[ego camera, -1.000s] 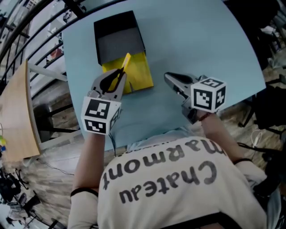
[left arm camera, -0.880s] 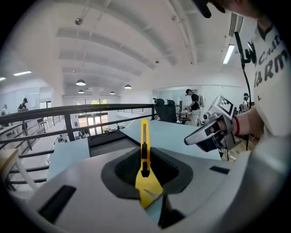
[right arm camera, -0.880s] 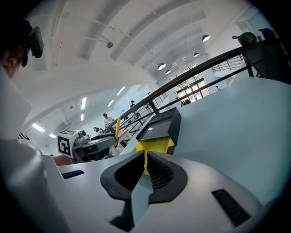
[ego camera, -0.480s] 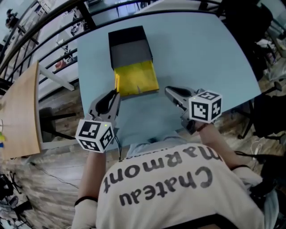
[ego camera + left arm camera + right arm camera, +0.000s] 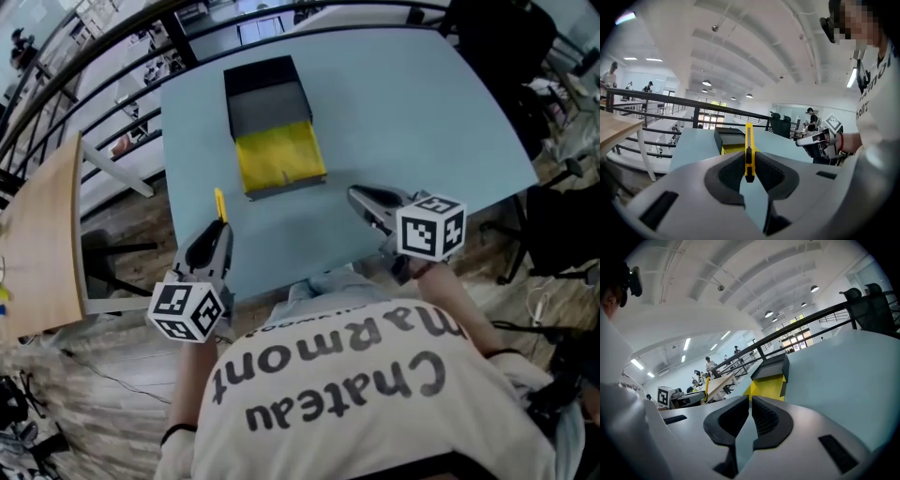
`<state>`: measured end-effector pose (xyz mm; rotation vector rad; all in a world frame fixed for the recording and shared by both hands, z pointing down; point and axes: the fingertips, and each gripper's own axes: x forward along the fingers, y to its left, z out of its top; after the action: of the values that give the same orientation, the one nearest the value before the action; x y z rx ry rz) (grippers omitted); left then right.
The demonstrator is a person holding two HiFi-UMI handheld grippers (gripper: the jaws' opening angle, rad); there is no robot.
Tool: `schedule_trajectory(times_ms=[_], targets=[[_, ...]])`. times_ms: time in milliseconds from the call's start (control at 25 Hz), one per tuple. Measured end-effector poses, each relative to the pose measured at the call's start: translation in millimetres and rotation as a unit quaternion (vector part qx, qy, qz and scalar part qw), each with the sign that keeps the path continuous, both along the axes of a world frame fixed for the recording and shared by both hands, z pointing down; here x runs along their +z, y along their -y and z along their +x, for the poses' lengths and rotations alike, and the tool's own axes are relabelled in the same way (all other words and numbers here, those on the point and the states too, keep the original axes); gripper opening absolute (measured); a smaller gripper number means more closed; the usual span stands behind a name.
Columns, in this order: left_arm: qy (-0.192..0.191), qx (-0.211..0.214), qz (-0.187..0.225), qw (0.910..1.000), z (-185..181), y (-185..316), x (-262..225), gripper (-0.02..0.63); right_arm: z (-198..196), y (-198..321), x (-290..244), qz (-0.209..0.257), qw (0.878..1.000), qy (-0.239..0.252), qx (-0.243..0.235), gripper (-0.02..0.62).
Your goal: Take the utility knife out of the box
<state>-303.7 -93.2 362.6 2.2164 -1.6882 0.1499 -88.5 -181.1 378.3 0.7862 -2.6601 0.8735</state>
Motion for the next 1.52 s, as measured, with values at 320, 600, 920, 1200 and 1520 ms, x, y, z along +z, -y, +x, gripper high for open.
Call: schedule_trajectory(times_ms=[320, 600, 920, 1200, 1520], targets=[[-0.010, 0.001, 0.005, 0.9999, 15, -14, -5, 0.064, 21, -11, -3, 0.003, 1.000, 0.002, 0.016, 0.044], [-0.013, -0.001, 0.007, 0.9999, 41, -25, -10, 0.064, 39, -20, -6, 0.004, 1.000, 0.010, 0.003, 0.044], [-0.022, -0.024, 0.010, 0.9994, 73, -37, -15, 0.064, 84, -35, -5, -0.008, 1.000, 0.016, 0.011, 0.044], [-0.028, -0.027, 0.004, 0.9992, 96, -50, -13, 0.064, 112, -52, 8, -0.019, 0.999, 0.017, 0.023, 0.044], [-0.027, -0.040, 0.002, 0.9988, 109, -69, -12, 0.064, 124, -62, 10, -0.013, 1.000, 0.013, 0.015, 0.043]])
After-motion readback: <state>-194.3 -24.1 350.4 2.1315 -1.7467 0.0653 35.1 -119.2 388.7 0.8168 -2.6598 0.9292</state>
